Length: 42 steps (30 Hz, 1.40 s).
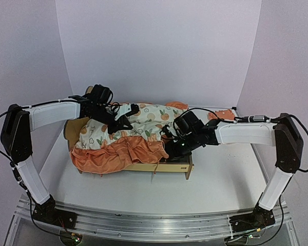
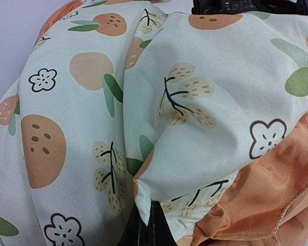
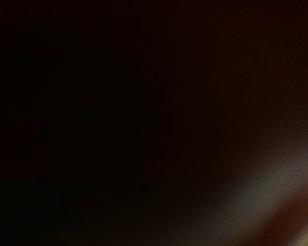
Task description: Set up the pet bed
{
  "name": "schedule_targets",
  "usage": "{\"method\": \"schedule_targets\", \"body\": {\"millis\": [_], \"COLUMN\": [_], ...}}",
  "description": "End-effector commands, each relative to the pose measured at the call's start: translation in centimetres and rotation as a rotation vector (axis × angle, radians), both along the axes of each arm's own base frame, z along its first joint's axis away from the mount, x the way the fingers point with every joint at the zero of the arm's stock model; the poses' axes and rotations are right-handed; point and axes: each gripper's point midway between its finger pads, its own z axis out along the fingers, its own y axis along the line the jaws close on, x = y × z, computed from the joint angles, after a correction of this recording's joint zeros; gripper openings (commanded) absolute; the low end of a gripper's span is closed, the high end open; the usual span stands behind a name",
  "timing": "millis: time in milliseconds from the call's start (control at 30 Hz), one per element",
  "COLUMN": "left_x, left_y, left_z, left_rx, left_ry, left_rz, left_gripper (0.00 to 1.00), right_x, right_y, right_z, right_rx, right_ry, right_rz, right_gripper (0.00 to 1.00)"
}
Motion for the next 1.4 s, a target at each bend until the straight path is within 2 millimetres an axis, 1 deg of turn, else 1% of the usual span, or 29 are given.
{"method": "schedule_targets", "body": {"millis": [0,67,133,233,333,400,533,667,733,867,933,967,1100,1233,1333,1367], "left_x": [0.3,-0.1,-0.7,-1.3,-1.5,-1.5,-1.5,-1.4,-1.5,-1.5,-1.5,-1.5,-1.7,-1.7,-1.3,-1.1], "left_y": [0.3,0.0,-0.4,-0.6,-0.7,-0.8,-1.1,-1.2,-1.2,-0.9,-0.8,-0.7,-0.6,-0.9,-0.8,-0.4], "left_z": [0.3,0.0,-0.1,-0.1,0.0,0.0,0.1,0.1,0.1,0.0,0.1,0.0,-0.4,-0.4,0.1,0.3], "left_rx": [-0.005,-0.002,0.0,-0.008,-0.017,-0.022,-0.035,-0.04,-0.041,-0.038,-0.04,-0.038,-0.034,-0.048,-0.063,-0.073], "left_ry": [0.025,0.043,0.056,0.086,0.106,0.116,0.154,0.18,0.189,0.199,0.204,0.206,0.213,0.231,0.262,0.279], "left_rz": [0.014,0.002,-0.012,-0.019,-0.012,-0.011,-0.003,0.007,0.01,0.022,0.03,0.03,0.027,0.032,0.055,0.057], "left_gripper": [0.0,0.0,0.0,0.0,0.0,0.0,0.0,0.0,0.0,0.0,0.0,0.0,0.0,0.0,0.0,0.0], "right_x": [-1.0,-1.1,-1.2,-1.4,-1.8,-2.2,-2.0,-1.1,-0.7,0.0,-0.1,-0.2,-0.4,-0.9,-1.1,-1.0], "right_y": [-0.2,0.1,0.6,0.5,-0.1,-0.5,-0.5,0.9,1.2,0.5,0.4,0.3,-0.6,-0.7,-0.5,-0.6], "right_z": [-0.5,0.0,0.9,2.2,3.4,3.3,2.3,1.9,1.6,1.0,1.1,0.9,0.8,1.2,1.8,2.1], "right_rx": [-0.053,-0.037,-0.009,0.008,0.016,0.011,-0.006,0.015,0.012,-0.024,-0.024,-0.03,-0.056,-0.035,0.013,0.03], "right_ry": [0.028,0.032,0.034,0.002,-0.039,-0.047,-0.036,-0.023,-0.027,-0.061,-0.073,-0.076,-0.099,-0.083,-0.037,-0.023], "right_rz": [0.03,0.039,0.055,0.078,0.1,0.113,0.108,0.103,0.094,0.066,0.077,0.081,0.084,0.091,0.07,0.057], "right_gripper": [0.04,0.11,0.22,0.33,0.37,0.38,0.38,0.36,0.28,0.09,0.02,0.0,0.0,0.0,0.12,0.14]}}
